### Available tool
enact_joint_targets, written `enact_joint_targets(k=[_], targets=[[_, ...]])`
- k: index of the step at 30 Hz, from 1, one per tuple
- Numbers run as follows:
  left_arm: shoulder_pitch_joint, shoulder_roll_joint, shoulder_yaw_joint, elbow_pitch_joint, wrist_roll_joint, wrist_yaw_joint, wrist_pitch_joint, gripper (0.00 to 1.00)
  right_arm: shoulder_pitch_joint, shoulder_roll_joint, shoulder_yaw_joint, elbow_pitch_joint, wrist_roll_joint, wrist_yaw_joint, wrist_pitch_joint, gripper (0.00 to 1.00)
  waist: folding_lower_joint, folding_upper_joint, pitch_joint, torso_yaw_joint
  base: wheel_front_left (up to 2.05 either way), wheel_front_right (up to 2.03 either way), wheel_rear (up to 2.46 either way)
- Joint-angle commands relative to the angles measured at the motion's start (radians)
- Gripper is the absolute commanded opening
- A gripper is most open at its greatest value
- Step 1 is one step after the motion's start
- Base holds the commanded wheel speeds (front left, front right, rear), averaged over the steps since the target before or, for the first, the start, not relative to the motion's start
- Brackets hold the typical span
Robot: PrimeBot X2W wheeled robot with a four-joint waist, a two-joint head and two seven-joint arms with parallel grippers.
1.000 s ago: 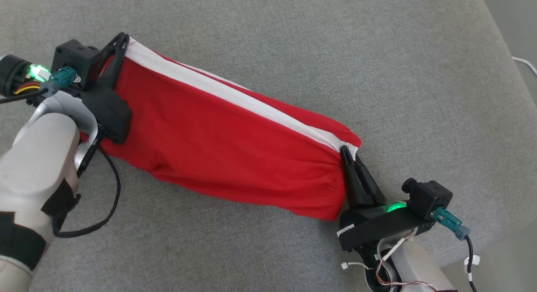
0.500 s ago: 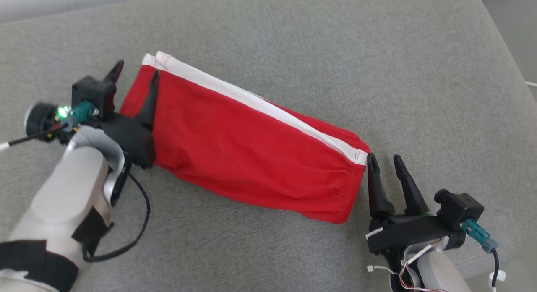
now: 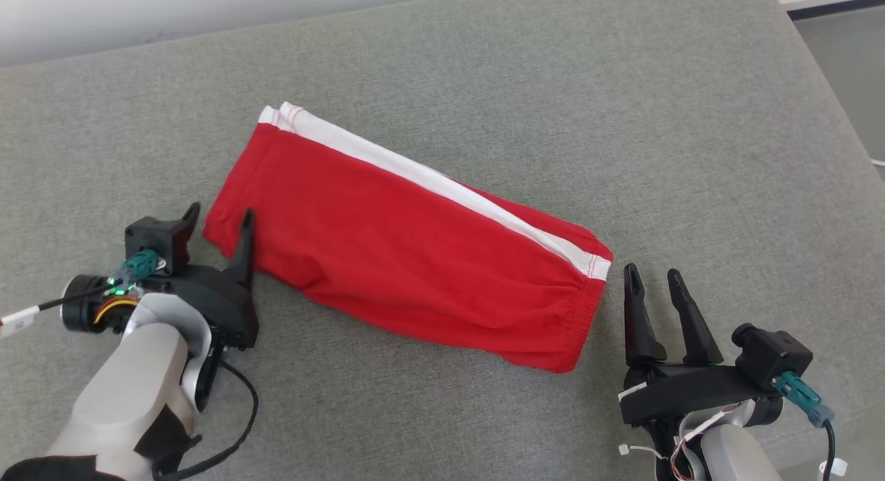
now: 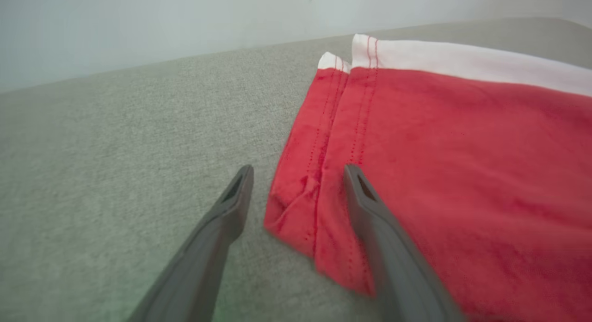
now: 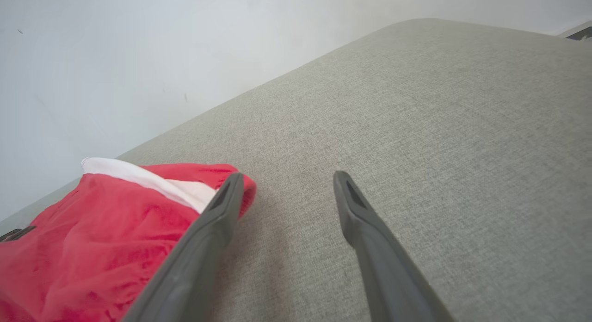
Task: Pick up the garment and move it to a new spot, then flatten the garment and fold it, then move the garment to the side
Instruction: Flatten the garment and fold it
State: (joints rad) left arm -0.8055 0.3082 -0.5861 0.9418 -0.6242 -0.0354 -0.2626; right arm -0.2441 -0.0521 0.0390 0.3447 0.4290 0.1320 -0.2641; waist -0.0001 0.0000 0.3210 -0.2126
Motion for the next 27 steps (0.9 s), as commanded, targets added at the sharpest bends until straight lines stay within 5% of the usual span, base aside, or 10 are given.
enact_joint_targets(k=[1,7,8,9,10,27], targets=[[0.010,0.000,0.003,0.008,0.001,0.003,-0.003,1.00,0.002,0.001,0.000,-0.001,-0.004,-0.003,0.000,1.00,0.0001,0.0000,0.004,-0.006,0.00,0.00,0.00],[0.013,-0.020,0.000,0.072,0.000,0.004,-0.002,1.00,0.013,0.001,-0.004,0.001,-0.001,-0.003,0.000,1.00,0.0001,0.0000,0.007,-0.016,0.00,0.00,0.00],[0.014,-0.025,-0.003,0.082,0.000,0.001,-0.001,0.93,0.014,0.001,-0.004,0.003,-0.001,-0.003,0.000,1.00,0.0001,0.0000,0.005,-0.017,0.00,0.00,0.00],[0.013,-0.028,-0.006,0.089,0.002,-0.004,0.000,0.27,0.015,0.001,-0.005,0.004,0.000,-0.003,0.000,1.00,0.0001,0.0000,0.004,-0.017,0.00,0.00,0.00],[0.012,-0.031,-0.008,0.094,0.004,-0.009,0.000,0.00,0.015,0.002,-0.006,0.005,0.000,-0.003,0.000,1.00,0.0001,0.0000,0.003,-0.017,0.00,0.00,0.00],[0.179,-0.066,0.126,-0.024,0.008,0.049,-0.003,0.00,0.068,0.002,-0.011,0.033,-0.009,-0.003,0.000,1.00,0.0001,0.0000,-0.137,0.063,0.00,0.00,0.00]])
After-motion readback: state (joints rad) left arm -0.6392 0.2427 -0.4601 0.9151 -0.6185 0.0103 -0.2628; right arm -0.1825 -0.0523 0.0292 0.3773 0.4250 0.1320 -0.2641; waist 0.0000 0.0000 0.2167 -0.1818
